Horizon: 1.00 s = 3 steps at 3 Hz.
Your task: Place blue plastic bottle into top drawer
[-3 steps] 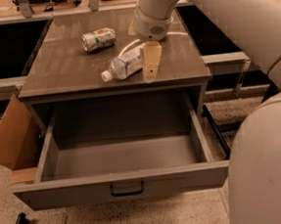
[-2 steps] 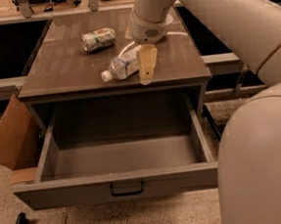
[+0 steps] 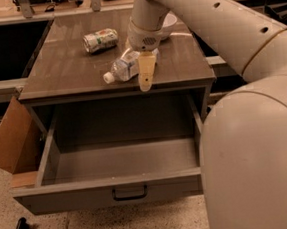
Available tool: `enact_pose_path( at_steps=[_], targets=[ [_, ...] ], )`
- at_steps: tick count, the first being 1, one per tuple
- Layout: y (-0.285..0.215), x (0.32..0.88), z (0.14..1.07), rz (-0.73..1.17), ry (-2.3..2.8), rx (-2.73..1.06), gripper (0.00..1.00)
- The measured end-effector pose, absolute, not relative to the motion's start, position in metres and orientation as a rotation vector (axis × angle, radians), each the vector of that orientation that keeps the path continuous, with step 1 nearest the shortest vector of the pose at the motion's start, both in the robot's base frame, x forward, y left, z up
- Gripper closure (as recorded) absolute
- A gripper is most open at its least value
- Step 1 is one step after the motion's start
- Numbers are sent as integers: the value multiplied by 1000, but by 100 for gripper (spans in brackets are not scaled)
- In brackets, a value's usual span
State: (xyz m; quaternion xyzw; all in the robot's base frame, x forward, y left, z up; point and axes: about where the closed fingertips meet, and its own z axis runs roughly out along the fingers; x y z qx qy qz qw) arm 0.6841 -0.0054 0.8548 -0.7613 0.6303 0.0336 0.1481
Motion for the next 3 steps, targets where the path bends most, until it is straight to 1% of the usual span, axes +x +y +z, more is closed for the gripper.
enact_pose_path(
  at_steps=[1,2,3],
  targets=[
    [-5,690,847,106,1829,-2200,0],
    [-8,695,843,108,1843,-2198,17],
    [-10,697,839,116,1848,-2201,40]
  ],
)
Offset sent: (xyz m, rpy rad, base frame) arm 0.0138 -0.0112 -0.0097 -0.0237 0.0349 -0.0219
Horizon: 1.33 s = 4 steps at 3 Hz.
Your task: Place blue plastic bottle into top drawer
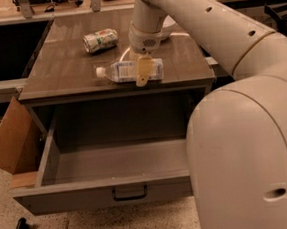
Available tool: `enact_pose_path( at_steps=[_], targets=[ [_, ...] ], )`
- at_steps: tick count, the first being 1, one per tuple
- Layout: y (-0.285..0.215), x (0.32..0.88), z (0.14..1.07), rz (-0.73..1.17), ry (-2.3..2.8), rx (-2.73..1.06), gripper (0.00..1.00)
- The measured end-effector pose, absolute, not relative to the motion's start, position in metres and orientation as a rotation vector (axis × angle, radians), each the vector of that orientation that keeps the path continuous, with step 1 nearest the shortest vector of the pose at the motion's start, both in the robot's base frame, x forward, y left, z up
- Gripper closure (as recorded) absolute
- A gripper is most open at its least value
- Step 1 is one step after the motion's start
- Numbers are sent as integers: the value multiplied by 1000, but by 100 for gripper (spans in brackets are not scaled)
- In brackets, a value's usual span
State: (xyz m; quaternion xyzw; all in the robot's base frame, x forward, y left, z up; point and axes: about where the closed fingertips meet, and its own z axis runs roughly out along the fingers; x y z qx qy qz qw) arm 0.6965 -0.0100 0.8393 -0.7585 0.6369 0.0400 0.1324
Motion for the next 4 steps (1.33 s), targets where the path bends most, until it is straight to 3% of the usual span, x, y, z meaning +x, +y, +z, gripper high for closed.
enact_pose_path(
  at_steps=[2,3,4],
  targets=[
    [-18,681,860,129,1828,-2159,87],
    [-24,644,883,192,1813,-2088,100],
    [-24,599,881,290,1845,-2016,100]
  ],
)
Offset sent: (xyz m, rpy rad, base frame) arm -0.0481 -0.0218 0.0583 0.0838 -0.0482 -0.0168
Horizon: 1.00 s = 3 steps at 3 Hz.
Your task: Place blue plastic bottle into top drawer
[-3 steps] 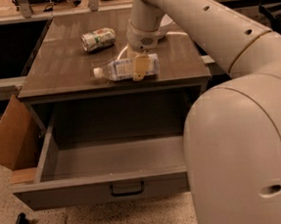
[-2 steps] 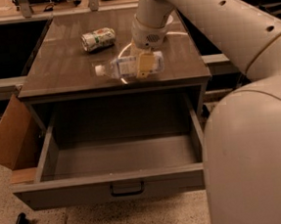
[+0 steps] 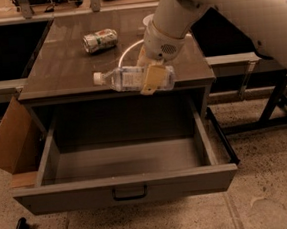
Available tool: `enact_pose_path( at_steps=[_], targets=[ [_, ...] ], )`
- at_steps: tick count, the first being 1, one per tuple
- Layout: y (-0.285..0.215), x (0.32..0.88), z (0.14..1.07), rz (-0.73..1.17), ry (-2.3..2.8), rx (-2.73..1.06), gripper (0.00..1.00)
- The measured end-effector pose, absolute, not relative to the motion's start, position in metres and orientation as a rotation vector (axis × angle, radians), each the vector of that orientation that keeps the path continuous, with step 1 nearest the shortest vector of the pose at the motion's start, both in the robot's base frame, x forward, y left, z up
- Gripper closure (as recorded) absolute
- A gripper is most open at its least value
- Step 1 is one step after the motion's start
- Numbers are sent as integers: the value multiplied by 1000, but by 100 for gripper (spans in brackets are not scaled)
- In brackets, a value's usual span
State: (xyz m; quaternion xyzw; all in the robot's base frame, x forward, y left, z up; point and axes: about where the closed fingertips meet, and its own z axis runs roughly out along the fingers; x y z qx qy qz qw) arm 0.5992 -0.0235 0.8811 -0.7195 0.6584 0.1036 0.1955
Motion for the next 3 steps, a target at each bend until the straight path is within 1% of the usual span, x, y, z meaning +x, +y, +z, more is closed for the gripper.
enact_pose_path(
  at_steps=[1,2,3],
  targets=[
    [-19,562,848,398,1922,-1989,100],
    [-19,562,847,398,1922,-1989,100],
    [-21,563,828,385,1949,-1981,100]
  ],
)
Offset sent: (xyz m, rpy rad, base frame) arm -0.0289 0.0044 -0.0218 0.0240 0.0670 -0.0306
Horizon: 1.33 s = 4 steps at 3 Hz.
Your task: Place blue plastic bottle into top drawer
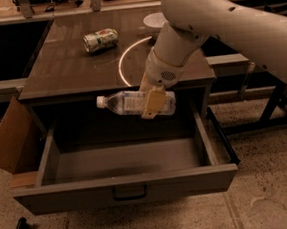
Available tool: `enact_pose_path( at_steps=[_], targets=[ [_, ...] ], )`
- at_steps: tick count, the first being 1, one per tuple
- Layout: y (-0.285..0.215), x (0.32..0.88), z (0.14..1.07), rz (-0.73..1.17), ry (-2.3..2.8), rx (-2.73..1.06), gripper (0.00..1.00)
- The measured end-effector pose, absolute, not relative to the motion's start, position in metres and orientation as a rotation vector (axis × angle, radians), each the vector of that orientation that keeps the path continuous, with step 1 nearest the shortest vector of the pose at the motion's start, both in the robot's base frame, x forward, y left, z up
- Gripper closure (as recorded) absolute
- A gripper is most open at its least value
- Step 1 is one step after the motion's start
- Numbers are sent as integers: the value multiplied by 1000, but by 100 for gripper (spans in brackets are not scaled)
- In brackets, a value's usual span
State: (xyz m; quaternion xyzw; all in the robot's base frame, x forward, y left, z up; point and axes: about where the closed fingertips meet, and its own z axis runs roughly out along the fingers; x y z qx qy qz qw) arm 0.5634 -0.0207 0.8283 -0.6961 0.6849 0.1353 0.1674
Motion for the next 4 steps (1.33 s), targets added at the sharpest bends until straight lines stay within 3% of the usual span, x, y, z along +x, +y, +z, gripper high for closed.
enact_pose_path(
  at_steps=[3,4],
  targets=[
    [-41,584,738,196,2124,-1825,100],
    [-47,587,716,212,2189,-1775,92]
  ],
)
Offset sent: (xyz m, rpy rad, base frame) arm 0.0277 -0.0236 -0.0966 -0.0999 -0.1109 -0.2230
